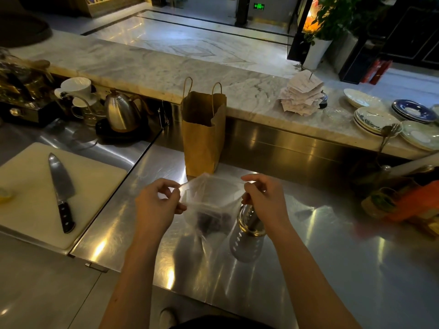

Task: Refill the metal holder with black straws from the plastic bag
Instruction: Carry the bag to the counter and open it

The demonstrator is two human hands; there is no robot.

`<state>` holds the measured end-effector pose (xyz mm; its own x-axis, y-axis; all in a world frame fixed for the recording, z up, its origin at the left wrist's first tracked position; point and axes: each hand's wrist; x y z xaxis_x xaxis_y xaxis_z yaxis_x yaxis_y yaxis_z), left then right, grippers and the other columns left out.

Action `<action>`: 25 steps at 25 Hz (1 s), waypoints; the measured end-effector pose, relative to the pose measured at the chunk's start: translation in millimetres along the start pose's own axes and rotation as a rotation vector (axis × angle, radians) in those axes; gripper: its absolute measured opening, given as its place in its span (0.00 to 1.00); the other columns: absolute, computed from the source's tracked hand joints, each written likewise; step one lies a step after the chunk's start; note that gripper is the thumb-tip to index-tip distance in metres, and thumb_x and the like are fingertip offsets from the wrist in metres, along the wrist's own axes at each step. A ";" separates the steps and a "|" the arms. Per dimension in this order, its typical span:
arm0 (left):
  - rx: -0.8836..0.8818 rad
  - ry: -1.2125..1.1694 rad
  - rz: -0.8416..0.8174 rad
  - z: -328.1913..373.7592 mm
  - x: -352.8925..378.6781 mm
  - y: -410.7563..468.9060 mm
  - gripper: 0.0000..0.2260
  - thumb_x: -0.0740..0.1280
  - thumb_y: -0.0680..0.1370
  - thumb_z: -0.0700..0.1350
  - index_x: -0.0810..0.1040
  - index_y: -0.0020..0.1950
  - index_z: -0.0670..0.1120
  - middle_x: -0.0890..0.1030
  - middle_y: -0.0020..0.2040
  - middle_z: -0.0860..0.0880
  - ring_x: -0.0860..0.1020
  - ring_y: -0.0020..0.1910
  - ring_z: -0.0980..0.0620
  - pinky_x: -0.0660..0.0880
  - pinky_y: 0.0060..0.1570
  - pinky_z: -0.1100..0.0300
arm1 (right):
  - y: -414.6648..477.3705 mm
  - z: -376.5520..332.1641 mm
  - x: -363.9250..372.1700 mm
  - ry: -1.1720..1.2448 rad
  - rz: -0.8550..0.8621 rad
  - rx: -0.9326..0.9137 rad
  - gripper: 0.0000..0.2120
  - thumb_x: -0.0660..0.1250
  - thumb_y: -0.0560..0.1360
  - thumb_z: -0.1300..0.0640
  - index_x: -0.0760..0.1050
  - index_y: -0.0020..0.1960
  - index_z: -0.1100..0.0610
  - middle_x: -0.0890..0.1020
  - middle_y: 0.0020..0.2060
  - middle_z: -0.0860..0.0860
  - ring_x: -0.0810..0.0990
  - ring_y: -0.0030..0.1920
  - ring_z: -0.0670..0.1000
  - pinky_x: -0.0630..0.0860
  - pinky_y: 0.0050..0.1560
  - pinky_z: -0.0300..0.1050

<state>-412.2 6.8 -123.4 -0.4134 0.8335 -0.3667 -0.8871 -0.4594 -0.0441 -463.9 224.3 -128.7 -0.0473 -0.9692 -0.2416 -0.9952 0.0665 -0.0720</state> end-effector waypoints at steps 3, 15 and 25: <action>-0.009 -0.143 -0.002 10.3 12.9 -4.4 0.08 0.66 0.77 0.33 0.79 0.52 0.44 0.79 0.40 0.46 0.85 0.32 0.49 0.83 0.39 0.56 | -2.5 -4.0 7.1 0.108 -0.010 -0.008 0.08 0.66 0.78 0.60 0.78 0.56 0.57 0.82 0.41 0.55 0.83 0.36 0.43 0.80 0.39 0.35; -0.287 -0.819 0.166 8.4 8.9 12.6 0.15 0.63 0.78 0.32 0.75 0.65 0.39 0.82 0.44 0.43 0.84 0.34 0.56 0.78 0.35 0.68 | -21.6 39.1 23.9 -0.194 -0.454 0.082 0.18 0.75 0.71 0.51 0.73 0.57 0.48 0.80 0.54 0.45 0.78 0.55 0.42 0.76 0.56 0.41; -0.497 -0.859 -0.007 -28.1 10.8 24.3 0.25 0.64 0.78 0.59 0.73 0.68 0.43 0.77 0.60 0.46 0.77 0.59 0.48 0.75 0.55 0.56 | -6.4 -3.8 26.5 -0.391 -0.106 -0.259 0.03 0.67 0.78 0.56 0.79 0.49 0.54 0.82 0.44 0.46 0.79 0.45 0.41 0.75 0.49 0.31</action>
<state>-432.5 -4.0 -154.5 -0.5910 0.6861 0.4243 -0.7846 -0.3666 -0.5001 -459.1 197.3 -131.0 0.0421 -0.8025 -0.5952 -0.9838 -0.1373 0.1155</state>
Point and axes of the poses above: each hand's wrist, its own y-axis towards the middle knuckle, its own x-axis out of the palm, z = x × y
